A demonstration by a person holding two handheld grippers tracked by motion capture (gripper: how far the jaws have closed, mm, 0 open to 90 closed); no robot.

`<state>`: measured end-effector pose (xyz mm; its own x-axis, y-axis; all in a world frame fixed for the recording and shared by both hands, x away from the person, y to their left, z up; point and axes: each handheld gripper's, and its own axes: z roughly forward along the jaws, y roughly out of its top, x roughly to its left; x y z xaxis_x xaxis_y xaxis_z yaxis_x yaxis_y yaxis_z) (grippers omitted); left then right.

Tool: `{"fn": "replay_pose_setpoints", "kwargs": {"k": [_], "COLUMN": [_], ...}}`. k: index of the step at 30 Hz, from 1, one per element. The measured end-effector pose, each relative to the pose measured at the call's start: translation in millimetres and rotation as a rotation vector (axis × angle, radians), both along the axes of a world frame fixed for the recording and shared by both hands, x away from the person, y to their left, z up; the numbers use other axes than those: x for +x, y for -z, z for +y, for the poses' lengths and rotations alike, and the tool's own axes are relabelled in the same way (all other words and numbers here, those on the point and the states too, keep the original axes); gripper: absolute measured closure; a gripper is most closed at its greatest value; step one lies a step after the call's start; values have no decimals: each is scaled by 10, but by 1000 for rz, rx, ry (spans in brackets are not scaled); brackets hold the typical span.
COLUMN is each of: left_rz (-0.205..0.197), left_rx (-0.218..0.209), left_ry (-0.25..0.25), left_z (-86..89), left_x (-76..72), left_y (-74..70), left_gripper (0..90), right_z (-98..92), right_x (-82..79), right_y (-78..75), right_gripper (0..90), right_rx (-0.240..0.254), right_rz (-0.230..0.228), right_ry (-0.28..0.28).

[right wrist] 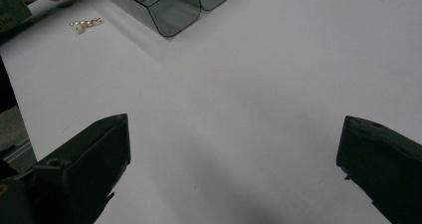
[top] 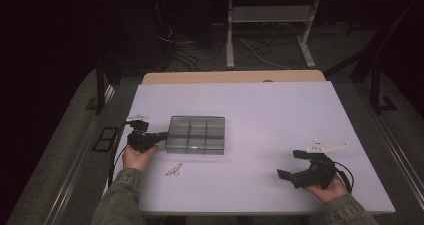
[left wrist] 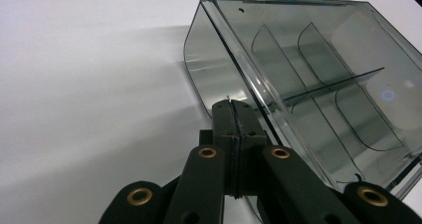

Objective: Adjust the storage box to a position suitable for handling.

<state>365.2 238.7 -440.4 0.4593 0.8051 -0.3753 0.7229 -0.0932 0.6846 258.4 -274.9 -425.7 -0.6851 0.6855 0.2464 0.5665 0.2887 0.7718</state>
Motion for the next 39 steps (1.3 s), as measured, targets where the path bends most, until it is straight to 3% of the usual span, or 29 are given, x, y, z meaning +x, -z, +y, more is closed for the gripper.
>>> {"fn": "replay_pose_setpoints", "kwargs": {"k": [12, 22, 39], "left_rz": [-5, -11, 11], "left_rx": [20, 46, 73], "left_ry": [71, 157, 203], "left_z": [-268, -545, -859], "left_x": [6, 7, 5], "left_y": [-23, -25, 17], "left_gripper": [888, 888, 888], "right_z": [6, 8, 10], "right_x": [1, 3, 2], "right_y": [3, 5, 2], "right_gripper": [5, 5, 5], "right_rx": [-4, -5, -3], "right_rz": [4, 5, 6], "right_ry": [1, -1, 0]}}
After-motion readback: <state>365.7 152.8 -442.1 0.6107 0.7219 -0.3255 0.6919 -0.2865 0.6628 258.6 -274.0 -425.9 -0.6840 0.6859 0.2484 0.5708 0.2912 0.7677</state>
